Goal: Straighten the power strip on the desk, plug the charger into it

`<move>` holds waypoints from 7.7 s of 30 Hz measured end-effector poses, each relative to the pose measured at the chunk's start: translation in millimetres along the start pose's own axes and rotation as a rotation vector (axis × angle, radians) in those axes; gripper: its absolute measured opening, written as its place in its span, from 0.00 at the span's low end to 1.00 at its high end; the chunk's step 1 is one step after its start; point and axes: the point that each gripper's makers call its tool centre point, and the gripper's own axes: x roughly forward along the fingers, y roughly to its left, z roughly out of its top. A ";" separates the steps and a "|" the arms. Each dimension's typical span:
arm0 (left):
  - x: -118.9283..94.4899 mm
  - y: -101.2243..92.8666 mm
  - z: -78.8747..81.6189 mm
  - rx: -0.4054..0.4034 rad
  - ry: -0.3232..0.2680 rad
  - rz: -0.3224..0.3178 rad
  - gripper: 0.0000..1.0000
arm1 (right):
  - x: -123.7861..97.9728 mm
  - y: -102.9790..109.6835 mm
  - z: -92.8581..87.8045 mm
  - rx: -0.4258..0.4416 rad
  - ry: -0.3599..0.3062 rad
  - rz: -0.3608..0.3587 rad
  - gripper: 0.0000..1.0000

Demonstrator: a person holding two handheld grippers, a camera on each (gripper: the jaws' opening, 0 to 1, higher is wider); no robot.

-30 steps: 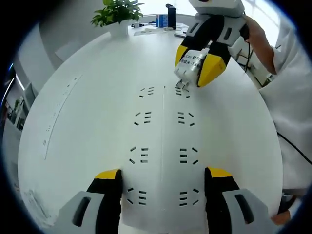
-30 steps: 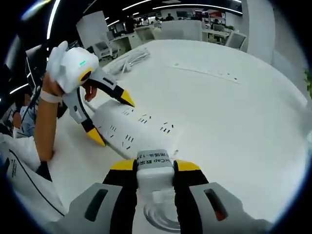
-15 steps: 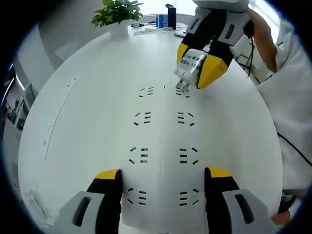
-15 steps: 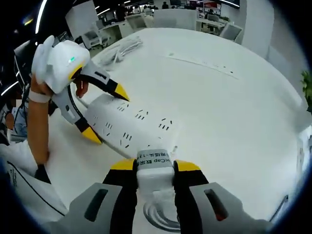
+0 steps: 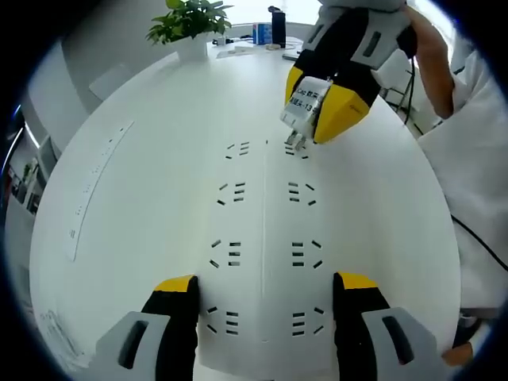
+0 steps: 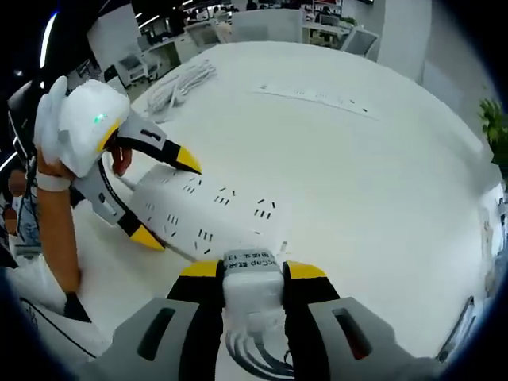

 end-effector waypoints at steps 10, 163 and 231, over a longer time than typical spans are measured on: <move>-0.1 -0.9 0.8 0.005 0.007 0.003 0.69 | 1.6 0.2 1.4 0.092 0.039 -0.106 0.28; 2.5 1.0 4.2 0.022 -0.048 -0.024 0.71 | -8.8 33.3 11.6 -0.963 -0.580 0.563 0.31; -97.6 -107.3 8.8 -0.444 -0.508 0.364 0.96 | -89.8 -24.2 -54.9 -0.454 -0.555 0.252 0.97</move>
